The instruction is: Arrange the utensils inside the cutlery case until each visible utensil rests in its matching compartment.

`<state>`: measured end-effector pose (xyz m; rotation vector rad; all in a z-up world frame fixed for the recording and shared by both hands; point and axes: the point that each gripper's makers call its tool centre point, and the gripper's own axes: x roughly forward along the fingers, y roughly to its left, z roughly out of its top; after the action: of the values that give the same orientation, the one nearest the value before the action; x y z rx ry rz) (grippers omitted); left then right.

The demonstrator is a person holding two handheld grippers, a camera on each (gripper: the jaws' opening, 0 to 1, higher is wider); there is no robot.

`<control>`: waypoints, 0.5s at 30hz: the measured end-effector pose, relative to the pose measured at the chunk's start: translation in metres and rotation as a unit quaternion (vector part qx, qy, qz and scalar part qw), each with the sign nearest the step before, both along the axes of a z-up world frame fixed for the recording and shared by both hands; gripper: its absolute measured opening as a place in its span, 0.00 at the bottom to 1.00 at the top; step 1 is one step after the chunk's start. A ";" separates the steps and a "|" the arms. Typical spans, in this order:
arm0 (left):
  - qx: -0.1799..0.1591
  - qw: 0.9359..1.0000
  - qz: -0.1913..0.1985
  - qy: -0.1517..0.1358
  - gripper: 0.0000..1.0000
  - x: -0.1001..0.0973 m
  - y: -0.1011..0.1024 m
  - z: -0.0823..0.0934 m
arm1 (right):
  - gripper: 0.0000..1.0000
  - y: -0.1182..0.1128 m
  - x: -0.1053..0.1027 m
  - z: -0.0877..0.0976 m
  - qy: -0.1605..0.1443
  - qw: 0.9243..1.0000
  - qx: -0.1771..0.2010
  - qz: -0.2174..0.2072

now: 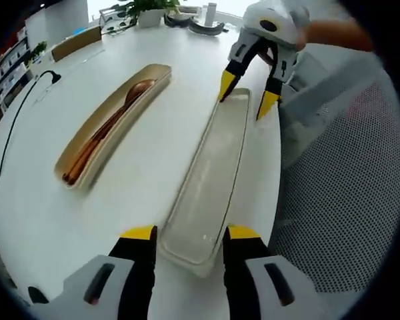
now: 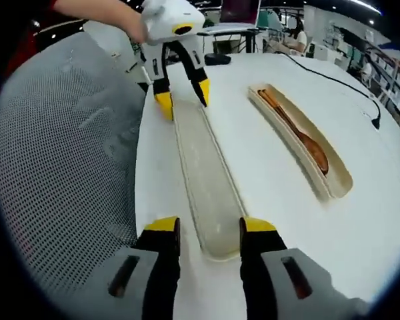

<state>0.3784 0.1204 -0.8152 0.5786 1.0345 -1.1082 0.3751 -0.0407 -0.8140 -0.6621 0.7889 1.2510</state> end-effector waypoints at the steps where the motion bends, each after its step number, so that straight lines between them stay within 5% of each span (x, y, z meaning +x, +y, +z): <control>1: 0.002 1.000 -0.002 0.001 0.40 0.000 0.000 0.000 | 0.24 -0.001 0.003 0.000 -0.008 1.000 -0.006 -0.002; 5: 0.022 0.999 -0.032 -0.007 0.38 -0.005 0.000 -0.001 | 0.21 0.002 -0.001 0.006 0.037 0.999 0.012 -0.027; 7: 0.038 0.998 -0.044 -0.020 0.31 -0.005 0.002 -0.002 | 0.12 0.008 0.000 0.018 0.067 0.996 0.053 -0.040; 9: 0.051 0.996 -0.055 -0.043 0.21 -0.001 0.004 -0.003 | 0.10 0.005 -0.001 0.024 0.126 0.987 0.058 -0.077; 15: 0.056 0.996 -0.050 -0.041 0.12 0.001 0.006 -0.003 | 0.10 0.002 0.004 0.024 0.094 0.993 0.042 -0.050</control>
<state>0.3796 0.1266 -0.8179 0.7668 1.0111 -1.1090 0.3790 -0.0384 -0.7904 -0.4367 0.9086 1.2596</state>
